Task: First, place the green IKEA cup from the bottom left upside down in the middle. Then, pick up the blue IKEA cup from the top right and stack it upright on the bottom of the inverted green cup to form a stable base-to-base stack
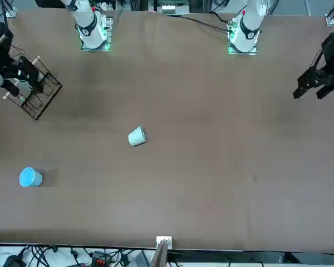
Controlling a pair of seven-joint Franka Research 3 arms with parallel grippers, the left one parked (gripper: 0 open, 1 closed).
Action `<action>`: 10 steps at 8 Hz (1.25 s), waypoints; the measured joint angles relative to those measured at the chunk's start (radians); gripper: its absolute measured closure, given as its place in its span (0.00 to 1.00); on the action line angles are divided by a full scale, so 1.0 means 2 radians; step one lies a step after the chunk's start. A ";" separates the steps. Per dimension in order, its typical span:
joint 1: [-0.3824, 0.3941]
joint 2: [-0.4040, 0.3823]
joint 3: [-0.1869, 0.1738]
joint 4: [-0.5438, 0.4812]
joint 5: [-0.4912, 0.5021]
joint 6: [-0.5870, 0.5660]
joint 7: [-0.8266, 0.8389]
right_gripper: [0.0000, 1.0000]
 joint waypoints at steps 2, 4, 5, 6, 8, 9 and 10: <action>0.000 0.002 0.000 -0.001 0.000 0.000 0.000 0.00; 0.005 0.015 0.000 -0.002 0.002 0.003 -0.002 0.00; 0.021 0.030 0.001 -0.003 0.002 0.014 -0.005 0.00; 0.046 0.050 0.002 -0.005 0.001 0.031 -0.005 0.00; 0.091 0.102 0.005 -0.007 0.001 0.068 -0.041 0.00; 0.107 0.128 0.006 -0.007 0.001 0.089 -0.083 0.00; 0.119 0.152 0.006 -0.007 0.001 0.109 -0.142 0.00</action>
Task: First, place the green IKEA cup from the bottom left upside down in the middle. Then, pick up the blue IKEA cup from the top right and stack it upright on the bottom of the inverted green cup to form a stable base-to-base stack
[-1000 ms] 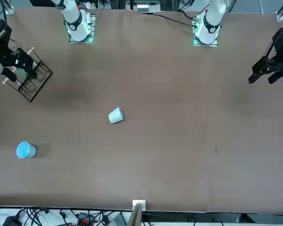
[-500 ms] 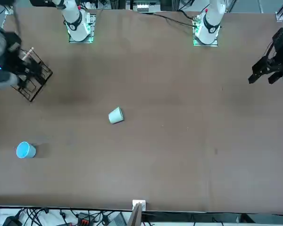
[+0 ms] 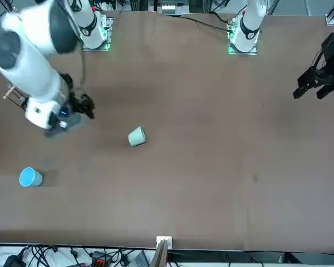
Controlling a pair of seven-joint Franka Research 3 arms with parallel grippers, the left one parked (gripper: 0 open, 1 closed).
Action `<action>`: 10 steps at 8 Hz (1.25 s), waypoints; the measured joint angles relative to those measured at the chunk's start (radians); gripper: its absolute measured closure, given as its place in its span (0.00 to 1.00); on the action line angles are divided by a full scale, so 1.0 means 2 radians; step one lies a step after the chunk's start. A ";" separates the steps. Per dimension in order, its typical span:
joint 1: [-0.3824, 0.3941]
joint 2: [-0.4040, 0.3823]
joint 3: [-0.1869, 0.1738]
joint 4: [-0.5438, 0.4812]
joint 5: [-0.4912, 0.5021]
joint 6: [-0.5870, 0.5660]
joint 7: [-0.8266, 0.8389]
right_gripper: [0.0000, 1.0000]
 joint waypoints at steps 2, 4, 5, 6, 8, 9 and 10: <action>0.017 0.042 0.003 0.000 0.000 0.042 -0.114 0.00; 0.042 0.078 0.005 0.000 0.000 0.081 -0.215 0.00; 0.056 0.094 0.006 0.000 0.000 0.095 -0.256 0.00; 0.068 0.109 0.006 0.000 0.000 0.102 -0.288 0.00; 0.080 0.139 0.007 0.001 0.004 0.129 -0.377 0.00; 0.080 0.151 0.007 0.001 0.018 0.137 -0.429 0.00; 0.075 0.161 0.006 -0.001 0.044 0.140 -0.483 0.01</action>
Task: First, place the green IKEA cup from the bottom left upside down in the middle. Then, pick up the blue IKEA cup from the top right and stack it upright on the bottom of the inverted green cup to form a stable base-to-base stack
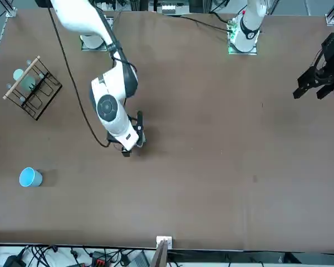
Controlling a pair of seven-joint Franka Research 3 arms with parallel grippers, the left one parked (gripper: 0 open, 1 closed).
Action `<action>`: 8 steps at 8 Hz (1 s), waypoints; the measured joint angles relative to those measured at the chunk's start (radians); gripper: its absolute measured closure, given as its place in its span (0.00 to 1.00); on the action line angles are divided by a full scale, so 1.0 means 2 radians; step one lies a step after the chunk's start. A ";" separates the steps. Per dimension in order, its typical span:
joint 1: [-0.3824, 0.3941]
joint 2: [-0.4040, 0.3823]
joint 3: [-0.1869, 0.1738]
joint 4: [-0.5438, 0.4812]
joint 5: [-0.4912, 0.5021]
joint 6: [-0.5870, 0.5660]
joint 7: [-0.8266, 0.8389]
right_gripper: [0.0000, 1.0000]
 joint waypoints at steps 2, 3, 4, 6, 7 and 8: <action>-0.014 0.015 -0.001 -0.008 0.059 0.013 -0.092 0.01; -0.019 0.020 -0.001 -0.011 0.069 0.022 -0.122 0.01; -0.023 0.026 -0.001 -0.013 0.082 0.026 -0.147 0.01; -0.035 0.038 -0.001 -0.018 0.130 0.026 -0.202 0.03; -0.039 0.041 -0.001 -0.022 0.148 0.026 -0.221 0.03; -0.041 0.043 -0.001 -0.026 0.155 0.026 -0.230 0.03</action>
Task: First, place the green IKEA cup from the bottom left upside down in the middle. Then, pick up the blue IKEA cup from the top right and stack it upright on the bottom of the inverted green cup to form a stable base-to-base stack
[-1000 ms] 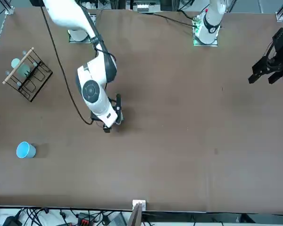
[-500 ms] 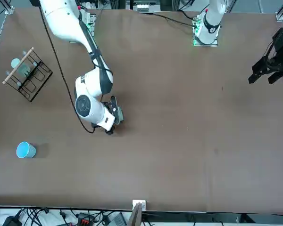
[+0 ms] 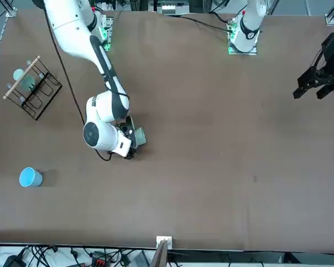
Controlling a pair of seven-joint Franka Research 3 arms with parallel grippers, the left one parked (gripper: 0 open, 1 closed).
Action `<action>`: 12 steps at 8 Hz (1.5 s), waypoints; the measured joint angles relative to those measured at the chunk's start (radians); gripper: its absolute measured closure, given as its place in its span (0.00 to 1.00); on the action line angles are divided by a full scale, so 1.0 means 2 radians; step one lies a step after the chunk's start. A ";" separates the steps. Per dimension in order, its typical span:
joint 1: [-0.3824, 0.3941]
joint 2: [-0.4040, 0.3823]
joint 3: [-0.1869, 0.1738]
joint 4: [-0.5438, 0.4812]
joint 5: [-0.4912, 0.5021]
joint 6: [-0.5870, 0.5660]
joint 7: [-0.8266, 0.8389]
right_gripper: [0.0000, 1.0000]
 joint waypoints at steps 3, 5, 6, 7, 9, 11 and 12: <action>0.000 0.001 0.001 -0.004 0.004 0.000 -0.004 0.03; 0.000 0.003 0.003 -0.005 0.005 0.000 -0.006 0.03; 0.000 0.005 0.006 -0.005 0.005 0.000 -0.006 0.03; 0.000 0.007 0.007 -0.005 0.005 0.000 -0.006 0.04; 0.000 0.007 0.007 -0.006 0.005 0.000 -0.007 0.06; -0.001 0.007 0.007 -0.006 0.006 -0.002 -0.008 0.11; -0.002 0.006 0.007 -0.006 0.007 -0.003 -0.008 0.13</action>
